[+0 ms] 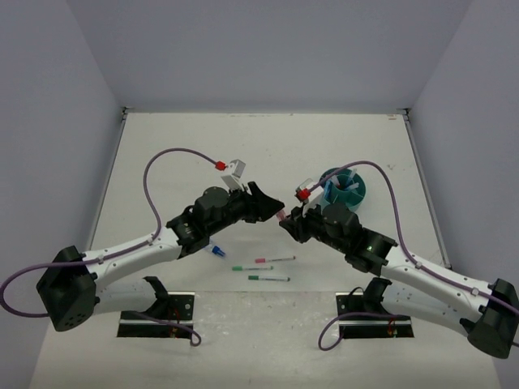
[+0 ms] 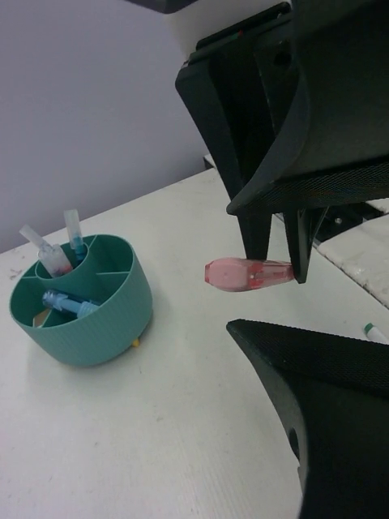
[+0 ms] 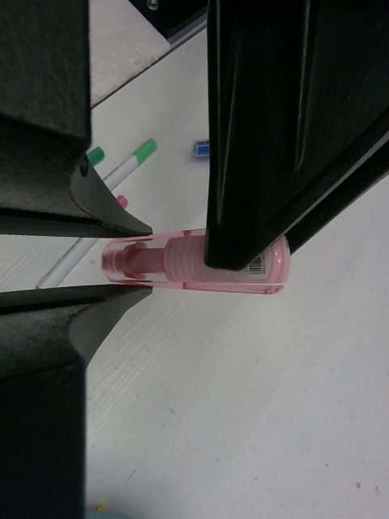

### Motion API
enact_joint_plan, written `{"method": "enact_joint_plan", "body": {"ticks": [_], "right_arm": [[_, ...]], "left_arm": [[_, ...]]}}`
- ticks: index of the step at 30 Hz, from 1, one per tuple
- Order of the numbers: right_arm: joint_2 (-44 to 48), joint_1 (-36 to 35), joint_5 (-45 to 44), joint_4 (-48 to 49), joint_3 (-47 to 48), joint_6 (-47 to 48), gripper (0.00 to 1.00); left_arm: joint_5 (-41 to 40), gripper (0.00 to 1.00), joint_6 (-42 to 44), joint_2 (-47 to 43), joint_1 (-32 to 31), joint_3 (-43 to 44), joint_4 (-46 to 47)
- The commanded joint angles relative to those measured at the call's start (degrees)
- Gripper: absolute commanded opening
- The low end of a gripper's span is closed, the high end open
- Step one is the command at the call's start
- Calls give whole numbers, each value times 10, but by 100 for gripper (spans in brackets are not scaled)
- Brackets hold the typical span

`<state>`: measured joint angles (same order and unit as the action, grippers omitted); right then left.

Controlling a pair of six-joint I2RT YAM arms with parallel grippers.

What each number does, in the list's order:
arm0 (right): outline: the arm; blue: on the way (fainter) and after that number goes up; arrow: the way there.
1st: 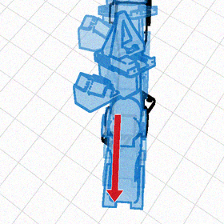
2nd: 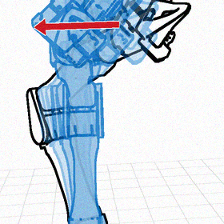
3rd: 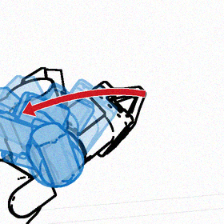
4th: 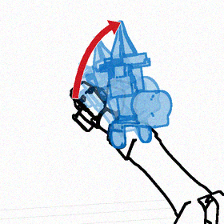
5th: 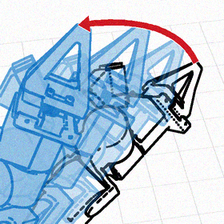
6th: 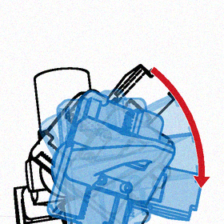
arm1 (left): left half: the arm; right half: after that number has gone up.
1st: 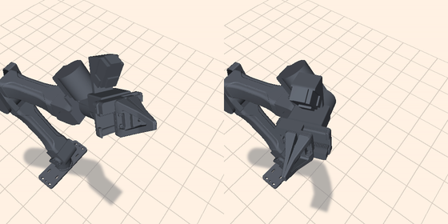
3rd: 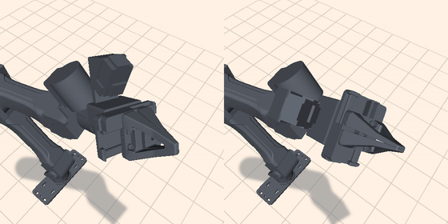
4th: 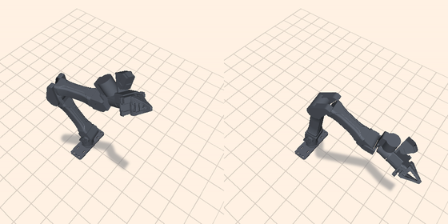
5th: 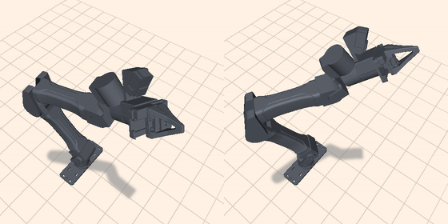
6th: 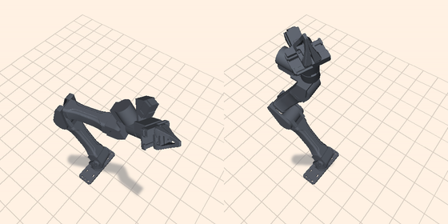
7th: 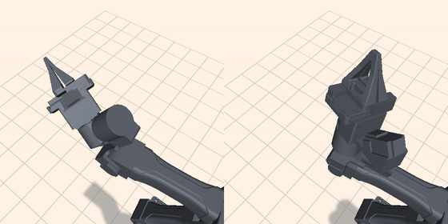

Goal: Sort the stationery into containers
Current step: Pick up the pen from the center of the board, then place the pen in the storage box.

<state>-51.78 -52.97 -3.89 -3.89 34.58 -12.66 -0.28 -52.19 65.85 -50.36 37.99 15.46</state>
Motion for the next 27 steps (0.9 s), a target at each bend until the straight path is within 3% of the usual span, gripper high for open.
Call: {"method": "enact_joint_plan", "body": {"ticks": [1,4,8,11,12,15,18,21,27], "right_arm": [[37,-3,-17,35,-12,20,0],[46,-4,-16,33,-15,23,0],[50,-3,-33,26,-15,24,0],[63,-3,-85,3,-10,-4,86],[67,-3,-130,-16,-2,-28,98],[92,-3,-318,-176,54,-170,99],[133,-2,-404,-346,91,-292,99],[204,-3,-438,-398,106,-328,99],[334,-2,-438,-421,112,-309,99]], "left_arm": [[43,50,-18,37,2,45,61],[54,36,-19,54,2,52,76],[70,0,-12,82,2,65,105],[48,0,2,106,-1,81,102],[2,0,11,119,-5,94,89],[-94,0,31,167,-26,147,35],[-132,0,41,234,-34,220,29],[-153,0,42,285,-39,277,35],[-180,0,38,383,-40,372,38]]}}
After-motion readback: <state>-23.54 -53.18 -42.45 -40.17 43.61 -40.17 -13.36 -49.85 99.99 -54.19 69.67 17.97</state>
